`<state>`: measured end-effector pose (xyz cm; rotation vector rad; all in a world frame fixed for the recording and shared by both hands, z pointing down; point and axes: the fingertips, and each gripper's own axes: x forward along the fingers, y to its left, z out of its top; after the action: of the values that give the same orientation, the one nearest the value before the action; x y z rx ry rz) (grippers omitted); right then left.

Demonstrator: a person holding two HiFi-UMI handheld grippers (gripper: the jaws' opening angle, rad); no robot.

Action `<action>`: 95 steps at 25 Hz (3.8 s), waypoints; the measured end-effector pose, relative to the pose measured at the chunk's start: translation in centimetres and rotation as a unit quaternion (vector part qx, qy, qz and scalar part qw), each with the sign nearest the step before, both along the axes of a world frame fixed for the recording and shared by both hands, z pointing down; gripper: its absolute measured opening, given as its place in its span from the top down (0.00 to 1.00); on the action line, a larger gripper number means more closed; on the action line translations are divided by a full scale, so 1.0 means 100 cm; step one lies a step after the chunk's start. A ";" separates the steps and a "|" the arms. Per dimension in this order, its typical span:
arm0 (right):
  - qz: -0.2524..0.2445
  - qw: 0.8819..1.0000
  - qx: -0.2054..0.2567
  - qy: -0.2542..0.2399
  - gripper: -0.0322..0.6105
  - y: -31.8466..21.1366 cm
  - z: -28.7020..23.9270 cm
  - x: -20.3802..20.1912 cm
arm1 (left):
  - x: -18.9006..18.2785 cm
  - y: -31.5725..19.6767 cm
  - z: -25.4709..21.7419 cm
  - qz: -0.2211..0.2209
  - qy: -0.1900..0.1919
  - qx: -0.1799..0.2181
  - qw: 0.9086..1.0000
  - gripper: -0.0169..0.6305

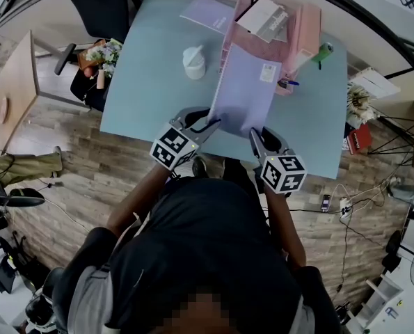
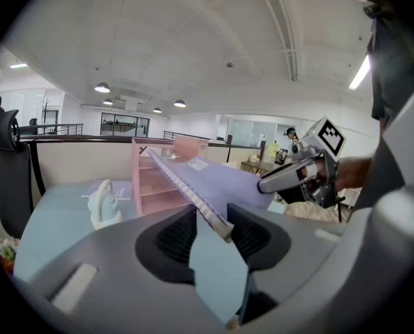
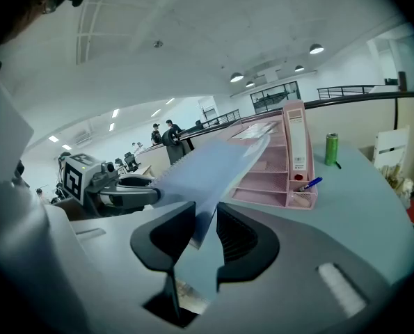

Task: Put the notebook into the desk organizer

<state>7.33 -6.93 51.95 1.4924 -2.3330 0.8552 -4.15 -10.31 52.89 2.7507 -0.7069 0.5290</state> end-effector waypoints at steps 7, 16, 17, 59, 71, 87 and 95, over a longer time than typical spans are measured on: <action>-0.006 1.000 -0.013 -0.004 0.80 0.013 0.009 -0.002 | 0.000 0.015 0.012 0.002 -0.002 -0.019 1.000 0.68; -0.009 1.000 -0.021 -0.006 0.80 0.012 0.017 0.003 | -0.001 0.014 0.034 -0.008 -0.001 -0.045 0.999 0.68; -0.009 1.000 -0.021 -0.006 0.80 0.010 0.017 0.003 | 0.000 0.013 0.032 -0.009 0.000 -0.046 0.999 0.68; -0.012 0.997 -0.075 -0.015 0.80 -0.102 0.065 0.058 | 0.044 -0.098 0.082 -0.049 -0.009 -0.108 0.993 0.67; -0.001 0.996 -0.086 -0.031 0.80 -0.122 0.076 0.066 | 0.047 -0.119 0.088 -0.059 -0.007 -0.116 0.991 0.67; 0.044 0.987 -0.122 -0.098 0.82 -0.145 0.097 0.083 | 0.054 -0.147 0.094 -0.079 0.000 -0.117 0.990 0.66; 0.101 0.965 -0.138 -0.200 0.87 -0.159 0.101 0.090 | 0.057 -0.159 0.098 -0.097 0.008 -0.108 0.989 0.64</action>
<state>16.30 -22.84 62.06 1.5680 -2.2106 1.5964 1.59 -26.21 62.73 2.4509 -0.8496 0.5086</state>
